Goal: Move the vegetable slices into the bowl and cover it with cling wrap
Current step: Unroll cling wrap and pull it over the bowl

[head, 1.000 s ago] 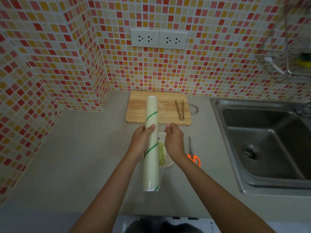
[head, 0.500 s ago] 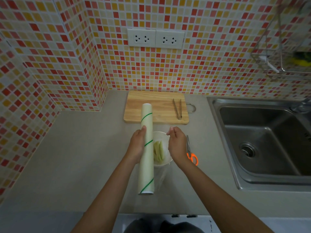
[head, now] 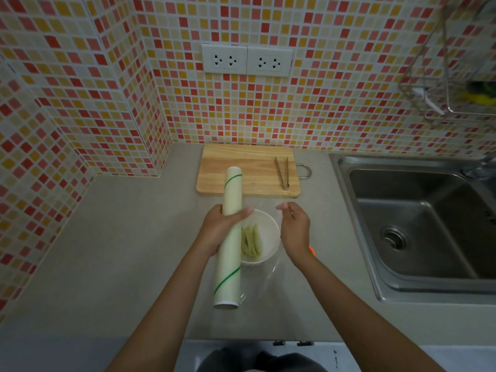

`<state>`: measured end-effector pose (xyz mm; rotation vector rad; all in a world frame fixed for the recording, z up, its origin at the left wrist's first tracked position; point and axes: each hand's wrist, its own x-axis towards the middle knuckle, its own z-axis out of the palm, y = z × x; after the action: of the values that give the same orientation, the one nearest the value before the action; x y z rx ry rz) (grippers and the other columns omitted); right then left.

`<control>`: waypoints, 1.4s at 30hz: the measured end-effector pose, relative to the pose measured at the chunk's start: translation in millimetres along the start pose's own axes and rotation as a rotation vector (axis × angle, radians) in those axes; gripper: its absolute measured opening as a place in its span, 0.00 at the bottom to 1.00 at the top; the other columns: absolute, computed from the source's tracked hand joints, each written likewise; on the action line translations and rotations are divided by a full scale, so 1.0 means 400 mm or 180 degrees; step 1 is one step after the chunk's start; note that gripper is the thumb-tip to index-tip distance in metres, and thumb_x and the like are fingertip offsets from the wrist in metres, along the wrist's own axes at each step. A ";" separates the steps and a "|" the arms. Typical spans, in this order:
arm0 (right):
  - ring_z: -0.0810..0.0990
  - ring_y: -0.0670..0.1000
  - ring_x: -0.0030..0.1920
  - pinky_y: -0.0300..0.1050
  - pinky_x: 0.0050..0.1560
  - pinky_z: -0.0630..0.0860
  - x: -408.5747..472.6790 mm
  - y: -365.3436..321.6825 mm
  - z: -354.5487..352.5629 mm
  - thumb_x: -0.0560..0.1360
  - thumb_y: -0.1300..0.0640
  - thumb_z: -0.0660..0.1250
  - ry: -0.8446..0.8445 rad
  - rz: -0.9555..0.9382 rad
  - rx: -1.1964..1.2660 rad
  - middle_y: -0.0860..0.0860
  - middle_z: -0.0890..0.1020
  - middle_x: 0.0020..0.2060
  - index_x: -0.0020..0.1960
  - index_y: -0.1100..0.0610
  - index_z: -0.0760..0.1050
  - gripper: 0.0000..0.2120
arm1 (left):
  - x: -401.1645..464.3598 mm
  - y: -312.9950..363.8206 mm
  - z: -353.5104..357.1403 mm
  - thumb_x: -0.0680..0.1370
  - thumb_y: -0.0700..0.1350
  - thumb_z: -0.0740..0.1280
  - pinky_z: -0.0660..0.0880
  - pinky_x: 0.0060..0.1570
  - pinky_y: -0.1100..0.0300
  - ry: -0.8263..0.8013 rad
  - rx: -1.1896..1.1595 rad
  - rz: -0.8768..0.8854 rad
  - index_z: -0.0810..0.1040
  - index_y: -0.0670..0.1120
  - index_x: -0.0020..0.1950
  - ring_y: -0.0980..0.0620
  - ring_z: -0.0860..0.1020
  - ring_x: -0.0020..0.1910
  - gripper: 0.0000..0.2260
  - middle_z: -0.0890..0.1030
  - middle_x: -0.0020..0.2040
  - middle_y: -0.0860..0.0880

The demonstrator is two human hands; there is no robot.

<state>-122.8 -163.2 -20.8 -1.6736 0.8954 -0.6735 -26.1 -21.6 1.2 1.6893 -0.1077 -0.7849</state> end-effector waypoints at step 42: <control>0.74 0.49 0.39 0.31 0.37 0.68 0.058 0.107 -0.079 0.79 0.60 0.59 0.0070 0.0127 -0.0196 0.59 0.79 0.36 0.45 0.60 0.80 0.11 | 0.031 -0.092 -0.068 0.82 0.49 0.55 0.69 0.50 0.57 0.0536 0.0604 0.0724 0.74 0.45 0.60 0.48 0.76 0.51 0.13 0.78 0.52 0.47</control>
<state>-145.0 -205.6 -53.3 -1.7011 0.9713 -0.6443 -14.0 6.0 -35.8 1.8764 -0.2593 -0.4722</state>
